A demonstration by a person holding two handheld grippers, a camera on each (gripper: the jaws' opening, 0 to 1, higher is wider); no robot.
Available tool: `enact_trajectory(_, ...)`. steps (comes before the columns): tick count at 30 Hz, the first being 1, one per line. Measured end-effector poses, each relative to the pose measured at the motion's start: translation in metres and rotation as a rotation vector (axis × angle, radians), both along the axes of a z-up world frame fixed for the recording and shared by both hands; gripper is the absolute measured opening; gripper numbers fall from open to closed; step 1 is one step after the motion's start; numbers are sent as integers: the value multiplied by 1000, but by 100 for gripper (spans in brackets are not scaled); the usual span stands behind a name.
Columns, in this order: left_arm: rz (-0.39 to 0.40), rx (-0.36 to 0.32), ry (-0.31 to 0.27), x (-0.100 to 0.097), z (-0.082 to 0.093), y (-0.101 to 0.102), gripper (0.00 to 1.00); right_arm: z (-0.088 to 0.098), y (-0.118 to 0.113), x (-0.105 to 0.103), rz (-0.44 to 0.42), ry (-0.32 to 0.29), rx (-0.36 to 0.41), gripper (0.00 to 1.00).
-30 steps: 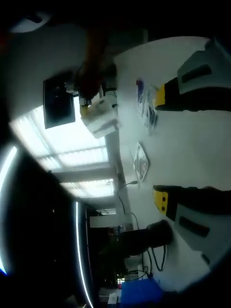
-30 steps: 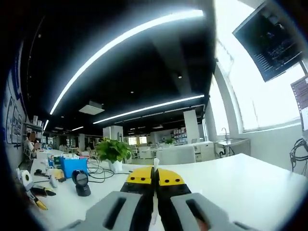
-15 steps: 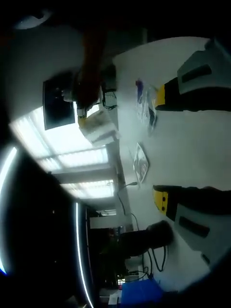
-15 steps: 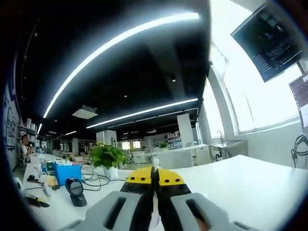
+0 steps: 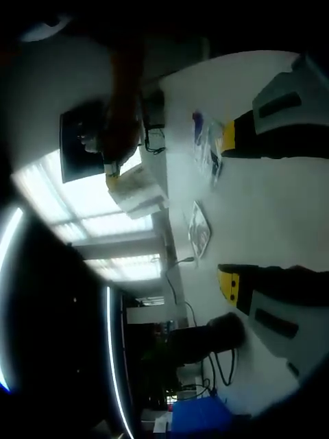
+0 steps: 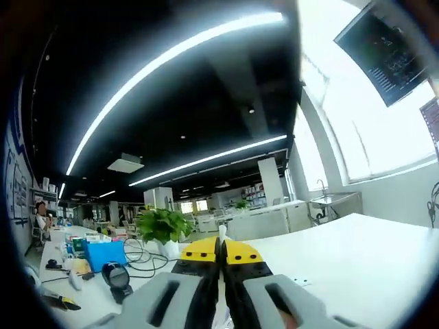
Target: Clip sheet goods on table flip sheet goods clip sheet goods scan sheet goods put sheet goods back to table
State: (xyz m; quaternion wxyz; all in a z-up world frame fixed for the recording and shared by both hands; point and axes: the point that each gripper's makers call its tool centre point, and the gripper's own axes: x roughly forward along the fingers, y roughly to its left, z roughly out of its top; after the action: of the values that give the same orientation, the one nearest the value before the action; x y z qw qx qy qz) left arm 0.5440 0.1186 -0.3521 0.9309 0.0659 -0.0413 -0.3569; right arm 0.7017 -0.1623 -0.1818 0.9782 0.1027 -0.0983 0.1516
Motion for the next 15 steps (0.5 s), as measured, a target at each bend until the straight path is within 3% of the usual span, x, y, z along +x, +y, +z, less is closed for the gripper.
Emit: enact_trajectory(15, -2, -3, 0, 0, 0, 0, 55, 2, 25, 15, 28, 3, 25, 0)
